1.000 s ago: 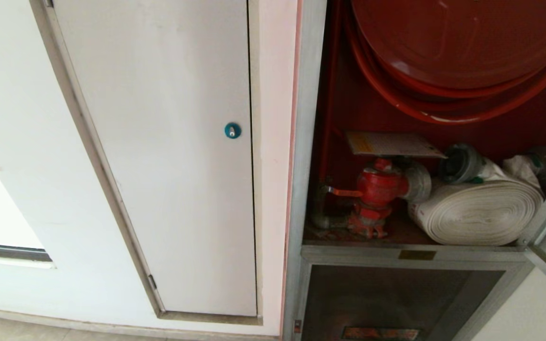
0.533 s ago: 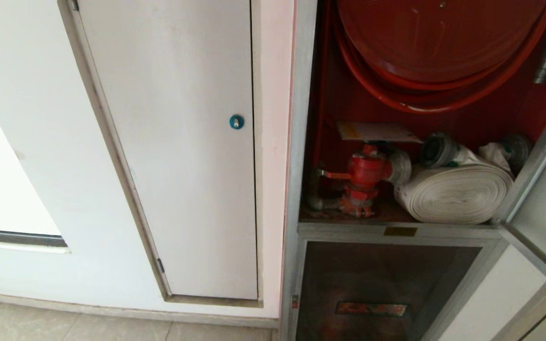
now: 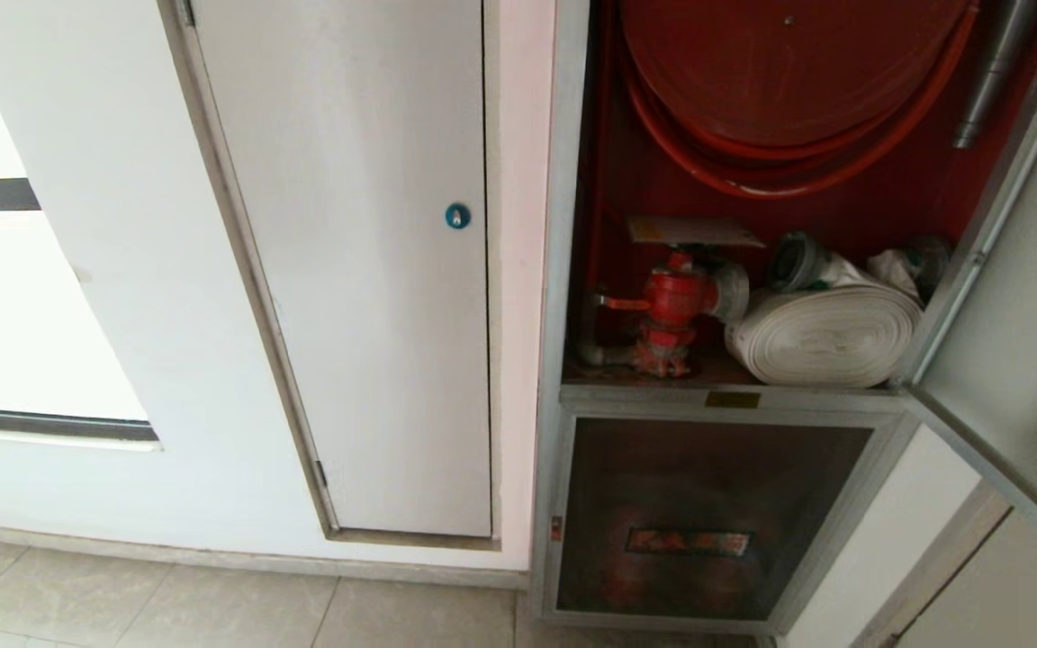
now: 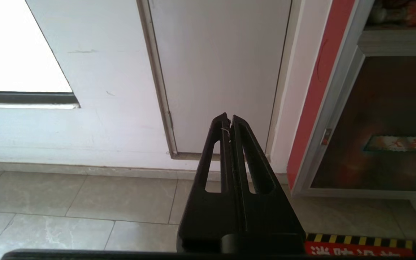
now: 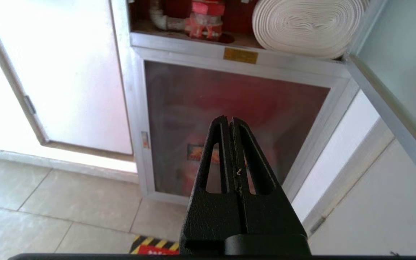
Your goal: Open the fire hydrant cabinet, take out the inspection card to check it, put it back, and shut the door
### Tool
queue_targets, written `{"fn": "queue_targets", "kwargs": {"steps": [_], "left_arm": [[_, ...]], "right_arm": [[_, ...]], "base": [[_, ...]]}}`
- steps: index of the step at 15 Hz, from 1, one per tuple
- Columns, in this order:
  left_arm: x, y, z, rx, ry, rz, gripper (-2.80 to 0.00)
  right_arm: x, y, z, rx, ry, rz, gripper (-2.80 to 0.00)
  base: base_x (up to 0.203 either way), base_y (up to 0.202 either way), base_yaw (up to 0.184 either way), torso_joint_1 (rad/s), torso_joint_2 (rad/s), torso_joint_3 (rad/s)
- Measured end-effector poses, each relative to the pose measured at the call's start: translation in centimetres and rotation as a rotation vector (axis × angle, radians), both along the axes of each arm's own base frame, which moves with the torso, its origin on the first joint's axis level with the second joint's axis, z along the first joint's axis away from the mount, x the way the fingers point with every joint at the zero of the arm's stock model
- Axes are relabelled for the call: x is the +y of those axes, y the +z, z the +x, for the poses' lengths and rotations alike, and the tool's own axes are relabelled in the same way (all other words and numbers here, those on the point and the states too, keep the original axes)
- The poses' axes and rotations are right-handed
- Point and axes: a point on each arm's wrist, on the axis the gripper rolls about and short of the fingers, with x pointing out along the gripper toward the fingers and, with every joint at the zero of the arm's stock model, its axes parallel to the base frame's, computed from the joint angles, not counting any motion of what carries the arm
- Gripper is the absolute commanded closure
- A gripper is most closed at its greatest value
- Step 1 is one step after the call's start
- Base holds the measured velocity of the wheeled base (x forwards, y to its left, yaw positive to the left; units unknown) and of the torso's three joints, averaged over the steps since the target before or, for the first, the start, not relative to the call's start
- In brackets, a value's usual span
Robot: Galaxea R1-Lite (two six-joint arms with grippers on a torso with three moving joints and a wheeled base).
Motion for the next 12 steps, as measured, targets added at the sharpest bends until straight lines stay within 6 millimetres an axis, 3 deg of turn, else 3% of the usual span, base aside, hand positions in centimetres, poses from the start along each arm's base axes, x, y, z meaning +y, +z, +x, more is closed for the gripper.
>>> {"fn": "queue_targets", "kwargs": {"steps": [10, 12], "left_arm": [[0.0, 0.01, 0.0, -0.001, 0.0, 0.0, 0.0], [0.0, 0.02, 0.0, -0.001, 0.0, 0.0, 0.0]], "right_arm": [[0.0, 0.0, 0.0, 0.0, 0.0, -0.006, 0.0], [0.01, 0.22, -0.06, -0.009, 0.005, -0.009, 0.0]], "base": [[-0.196, 0.0, 0.002, 0.003, 0.0, 0.002], [-0.063, 0.0, 0.0, -0.005, 0.0, 0.001]]}}
